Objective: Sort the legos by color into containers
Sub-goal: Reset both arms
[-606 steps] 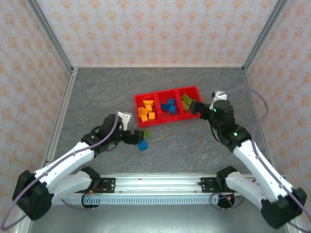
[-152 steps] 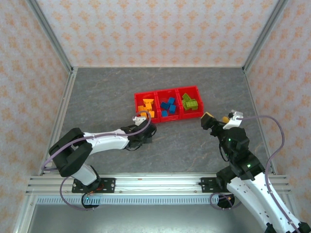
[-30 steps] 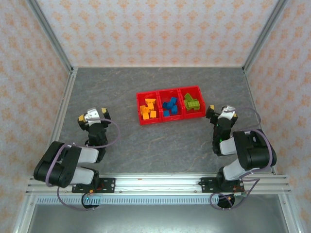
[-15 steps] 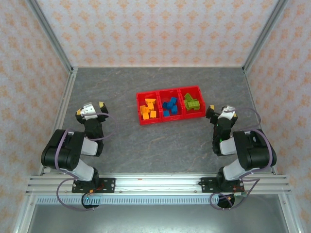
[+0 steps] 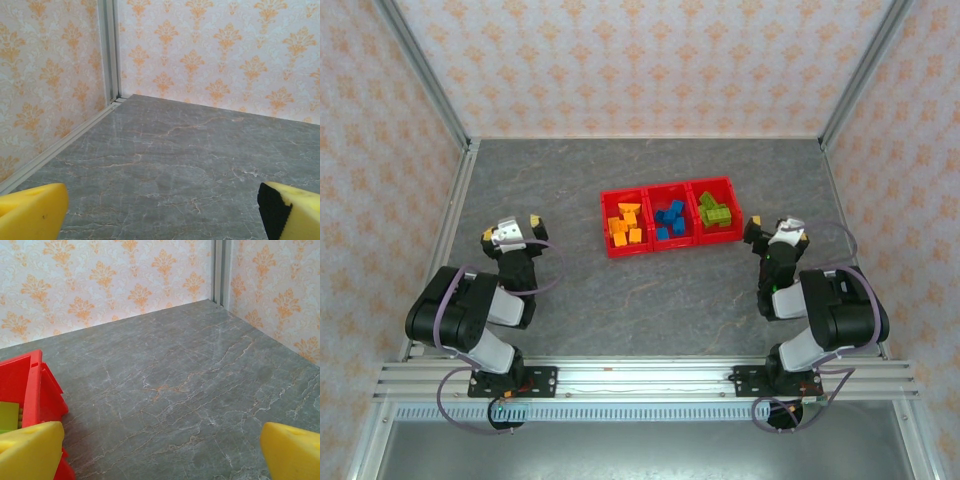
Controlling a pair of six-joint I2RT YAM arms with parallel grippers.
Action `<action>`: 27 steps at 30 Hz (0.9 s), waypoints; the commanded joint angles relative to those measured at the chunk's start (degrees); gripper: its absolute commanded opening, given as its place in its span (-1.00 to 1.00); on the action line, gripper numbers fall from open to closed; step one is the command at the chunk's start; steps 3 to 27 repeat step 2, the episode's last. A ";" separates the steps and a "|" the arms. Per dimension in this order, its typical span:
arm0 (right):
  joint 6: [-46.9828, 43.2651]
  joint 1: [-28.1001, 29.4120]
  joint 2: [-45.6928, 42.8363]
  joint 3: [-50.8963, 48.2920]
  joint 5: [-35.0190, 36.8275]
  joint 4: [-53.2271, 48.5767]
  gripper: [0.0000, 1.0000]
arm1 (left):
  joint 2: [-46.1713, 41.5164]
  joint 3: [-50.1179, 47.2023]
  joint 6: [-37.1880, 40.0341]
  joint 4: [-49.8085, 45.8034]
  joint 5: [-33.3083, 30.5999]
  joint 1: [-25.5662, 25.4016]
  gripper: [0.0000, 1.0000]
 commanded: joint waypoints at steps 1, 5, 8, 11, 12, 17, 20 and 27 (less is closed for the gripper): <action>0.15 -0.38 -0.40 0.78 -1.29 1.23 1.00 | 0.52 -0.45 0.71 3.30 -0.70 -0.19 0.99; 0.11 -0.38 -0.40 0.77 -1.31 1.22 1.00 | 0.52 -0.45 0.68 3.30 -0.64 -0.19 0.99; 0.11 -0.38 -0.40 0.77 -1.31 1.22 1.00 | 0.52 -0.45 0.68 3.30 -0.64 -0.19 0.99; 0.11 -0.38 -0.40 0.77 -1.31 1.22 1.00 | 0.52 -0.45 0.68 3.30 -0.64 -0.19 0.99; 0.11 -0.38 -0.40 0.77 -1.31 1.22 1.00 | 0.52 -0.45 0.68 3.30 -0.64 -0.19 0.99; 0.11 -0.38 -0.40 0.77 -1.31 1.22 1.00 | 0.52 -0.45 0.68 3.30 -0.64 -0.19 0.99; 0.11 -0.38 -0.40 0.77 -1.31 1.22 1.00 | 0.52 -0.45 0.68 3.30 -0.64 -0.19 0.99; 0.11 -0.38 -0.40 0.77 -1.31 1.22 1.00 | 0.52 -0.45 0.68 3.30 -0.64 -0.19 0.99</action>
